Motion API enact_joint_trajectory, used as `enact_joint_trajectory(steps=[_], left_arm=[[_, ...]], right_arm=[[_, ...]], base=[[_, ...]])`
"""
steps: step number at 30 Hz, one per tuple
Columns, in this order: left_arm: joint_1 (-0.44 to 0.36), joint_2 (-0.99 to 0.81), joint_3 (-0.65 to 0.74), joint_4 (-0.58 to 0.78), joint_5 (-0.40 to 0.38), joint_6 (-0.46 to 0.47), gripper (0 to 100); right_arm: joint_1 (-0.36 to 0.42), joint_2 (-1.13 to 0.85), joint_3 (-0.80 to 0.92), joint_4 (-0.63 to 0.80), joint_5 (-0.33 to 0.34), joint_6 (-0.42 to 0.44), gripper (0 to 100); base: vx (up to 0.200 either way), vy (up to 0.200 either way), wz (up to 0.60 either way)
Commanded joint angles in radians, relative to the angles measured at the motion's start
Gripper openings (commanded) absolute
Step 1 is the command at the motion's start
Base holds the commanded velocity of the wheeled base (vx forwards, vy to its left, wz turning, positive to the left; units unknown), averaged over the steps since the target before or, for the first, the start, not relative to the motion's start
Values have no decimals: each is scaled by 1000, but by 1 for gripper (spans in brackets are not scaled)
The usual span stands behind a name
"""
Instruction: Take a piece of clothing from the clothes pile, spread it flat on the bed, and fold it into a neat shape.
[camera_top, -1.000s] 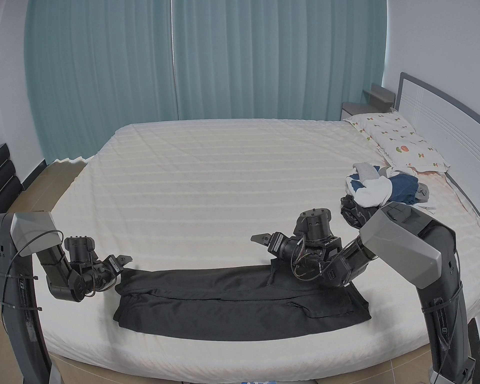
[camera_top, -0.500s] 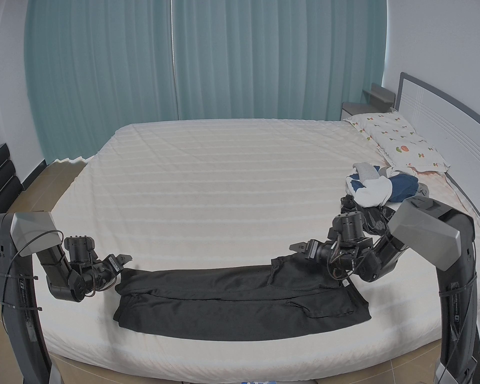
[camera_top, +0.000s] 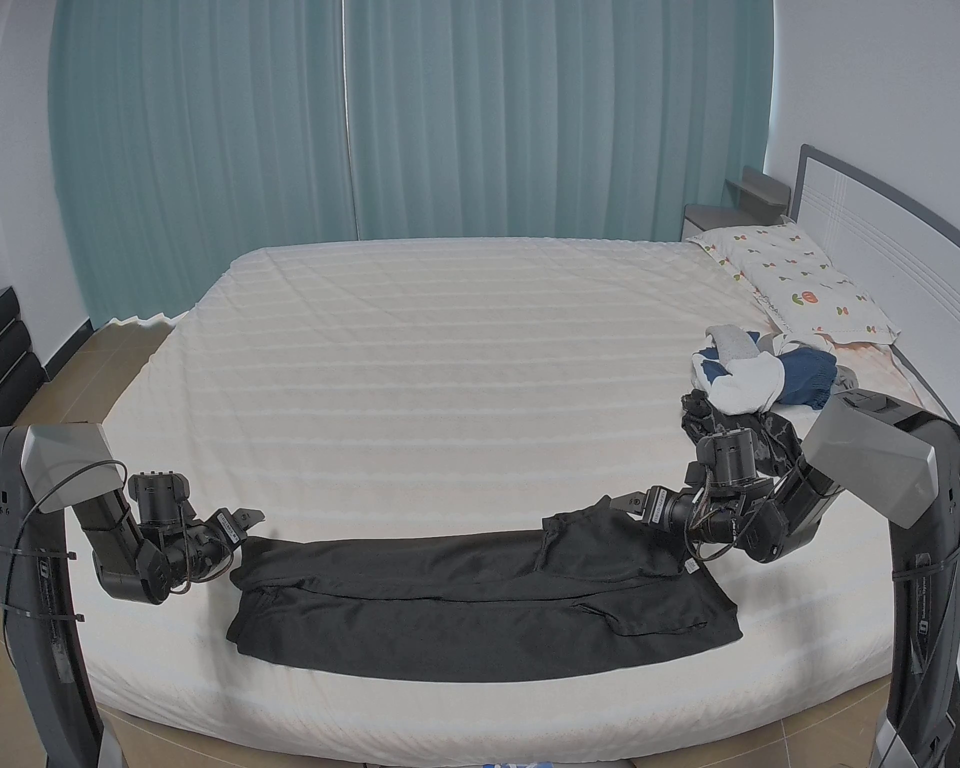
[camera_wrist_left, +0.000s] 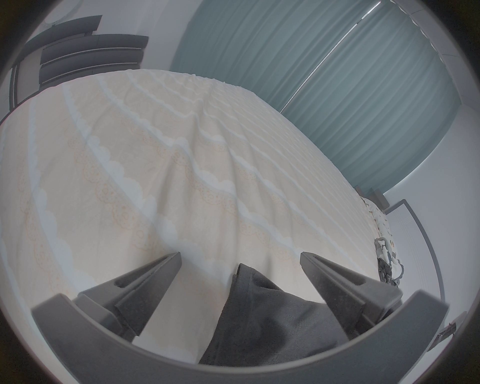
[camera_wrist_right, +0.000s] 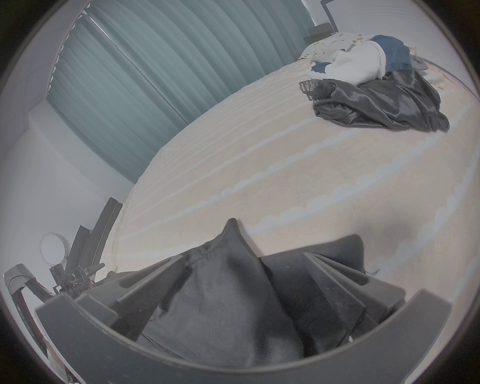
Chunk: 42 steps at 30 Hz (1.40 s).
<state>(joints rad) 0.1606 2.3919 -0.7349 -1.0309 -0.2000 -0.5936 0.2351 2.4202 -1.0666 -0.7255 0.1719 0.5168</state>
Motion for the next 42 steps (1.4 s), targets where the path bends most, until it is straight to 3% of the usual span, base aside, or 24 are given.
enact_joint_trajectory(steps=[1, 7, 12, 13, 35, 42], left_arm=[[2, 1, 0, 0, 1, 0, 100], [0, 1, 0, 0, 1, 0, 100], [0, 1, 0, 0, 1, 0, 100], [0, 1, 0, 0, -1, 0, 100], [0, 1, 0, 0, 1, 0, 100], [2, 1, 0, 0, -1, 0, 100]], right_arm=[[0, -10, 31, -9, 8, 0, 100], [1, -41, 83, -8, 61, -1, 100], [1, 2, 86, -11, 64, -14, 100], [1, 5, 85, -11, 64, -14, 0], [-11, -142, 267, -22, 67, -4, 0], [-8, -138, 381, -146, 67, -4, 0]], base=[[0, 0, 0], [0, 0, 0], [0, 0, 0], [0, 0, 0], [0, 0, 0], [0, 0, 0]])
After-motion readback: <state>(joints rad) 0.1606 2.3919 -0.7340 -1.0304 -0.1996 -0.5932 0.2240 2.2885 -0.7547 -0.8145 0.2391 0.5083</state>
